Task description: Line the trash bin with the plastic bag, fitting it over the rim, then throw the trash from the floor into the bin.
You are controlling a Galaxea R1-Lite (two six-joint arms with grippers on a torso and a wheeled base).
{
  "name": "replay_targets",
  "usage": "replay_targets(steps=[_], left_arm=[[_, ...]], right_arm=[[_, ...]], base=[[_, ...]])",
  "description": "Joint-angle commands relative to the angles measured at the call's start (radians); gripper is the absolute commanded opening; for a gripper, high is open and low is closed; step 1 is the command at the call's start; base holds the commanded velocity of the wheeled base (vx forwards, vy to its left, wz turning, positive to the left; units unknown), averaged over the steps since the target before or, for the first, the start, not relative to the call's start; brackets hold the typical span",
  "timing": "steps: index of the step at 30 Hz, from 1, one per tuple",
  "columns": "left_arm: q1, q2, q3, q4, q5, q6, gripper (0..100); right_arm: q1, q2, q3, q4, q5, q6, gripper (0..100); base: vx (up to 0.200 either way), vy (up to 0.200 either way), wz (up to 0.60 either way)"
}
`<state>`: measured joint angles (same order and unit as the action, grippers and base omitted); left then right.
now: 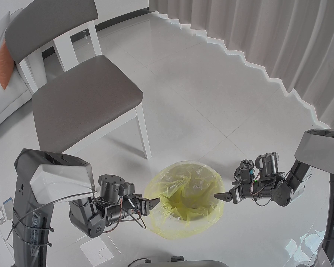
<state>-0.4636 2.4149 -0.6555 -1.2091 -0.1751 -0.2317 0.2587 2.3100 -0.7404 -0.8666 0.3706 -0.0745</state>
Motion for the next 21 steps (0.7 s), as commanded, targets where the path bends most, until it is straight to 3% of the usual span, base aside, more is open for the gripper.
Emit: replay_targets(steps=[1, 21], left_arm=[[-0.001, 0.007, 0.001, -0.001, 0.0, 0.0, 0], [-0.01, -0.002, 0.014, -0.023, 0.002, 0.0, 0]], right_arm=[[-0.001, 0.031, -0.025, 0.012, 0.001, -0.001, 100], [-0.006, 0.071, -0.083, 0.04, 0.001, -0.007, 100]], base=[[0.0, 0.0, 0.0], [0.0, 0.0, 0.0]])
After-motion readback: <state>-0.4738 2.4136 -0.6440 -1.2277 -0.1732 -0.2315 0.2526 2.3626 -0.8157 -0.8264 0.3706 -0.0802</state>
